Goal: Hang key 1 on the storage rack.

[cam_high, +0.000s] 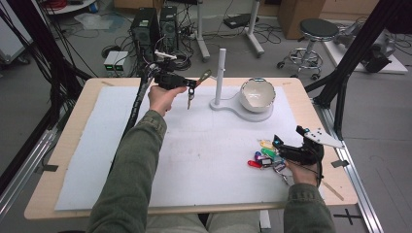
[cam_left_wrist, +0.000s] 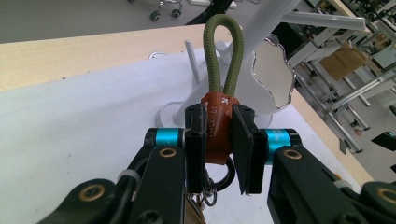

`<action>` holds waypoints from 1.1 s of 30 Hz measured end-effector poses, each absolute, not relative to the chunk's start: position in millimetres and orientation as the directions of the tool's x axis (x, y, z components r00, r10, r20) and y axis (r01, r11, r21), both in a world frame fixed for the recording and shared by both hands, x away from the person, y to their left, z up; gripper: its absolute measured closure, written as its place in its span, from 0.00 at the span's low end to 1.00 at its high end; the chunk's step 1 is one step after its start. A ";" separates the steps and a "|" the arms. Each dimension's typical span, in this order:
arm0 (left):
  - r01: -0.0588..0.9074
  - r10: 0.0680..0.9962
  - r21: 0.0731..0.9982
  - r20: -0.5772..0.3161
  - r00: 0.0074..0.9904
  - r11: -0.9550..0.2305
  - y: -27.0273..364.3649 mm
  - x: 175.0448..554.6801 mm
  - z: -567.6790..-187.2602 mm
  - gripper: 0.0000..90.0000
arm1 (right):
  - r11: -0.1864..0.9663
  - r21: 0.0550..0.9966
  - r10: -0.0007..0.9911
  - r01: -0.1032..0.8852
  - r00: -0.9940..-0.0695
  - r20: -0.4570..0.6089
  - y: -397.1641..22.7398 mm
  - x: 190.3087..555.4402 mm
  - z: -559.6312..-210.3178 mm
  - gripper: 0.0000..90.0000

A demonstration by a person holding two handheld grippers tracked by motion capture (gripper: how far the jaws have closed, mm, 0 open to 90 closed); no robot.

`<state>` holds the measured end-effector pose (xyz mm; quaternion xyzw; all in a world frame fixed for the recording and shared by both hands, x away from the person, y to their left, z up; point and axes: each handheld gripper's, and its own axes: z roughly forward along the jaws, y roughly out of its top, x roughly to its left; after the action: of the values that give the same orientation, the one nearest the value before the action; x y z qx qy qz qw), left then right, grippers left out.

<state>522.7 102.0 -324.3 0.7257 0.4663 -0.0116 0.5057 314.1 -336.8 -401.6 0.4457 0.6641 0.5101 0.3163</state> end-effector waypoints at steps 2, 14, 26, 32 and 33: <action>0.693 0.662 0.719 -0.493 0.565 -0.057 100.8 523.3 -325.9 0.84 | 0.083 0.960 0.915 0.268 -0.403 0.034 -336.8 314.2 -401.7 0.03; 0.705 0.650 0.705 -0.499 0.573 -0.080 88.5 525.8 -337.7 0.84 | 0.084 0.959 0.915 0.272 -0.403 0.035 -337.1 314.6 -402.0 0.03; 0.658 0.720 0.731 -0.356 0.595 -0.181 74.9 522.0 -344.8 0.83 | 0.085 0.958 0.914 0.274 -0.405 0.034 -338.0 314.2 -402.4 0.03; 0.602 0.724 0.779 -0.313 0.615 -0.175 76.3 517.1 -347.7 0.66 | 0.083 0.957 0.914 0.277 -0.404 0.038 -338.3 313.7 -402.5 0.03; 0.596 0.721 0.783 -0.308 0.621 -0.178 77.0 516.7 -348.6 0.63 | 0.084 0.957 0.913 0.276 -0.405 0.037 -338.5 313.8 -402.6 0.03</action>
<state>516.7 77.0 -348.6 0.7648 0.4303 0.0660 0.4750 313.8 -338.5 -402.6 0.4465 0.6662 0.5087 0.3132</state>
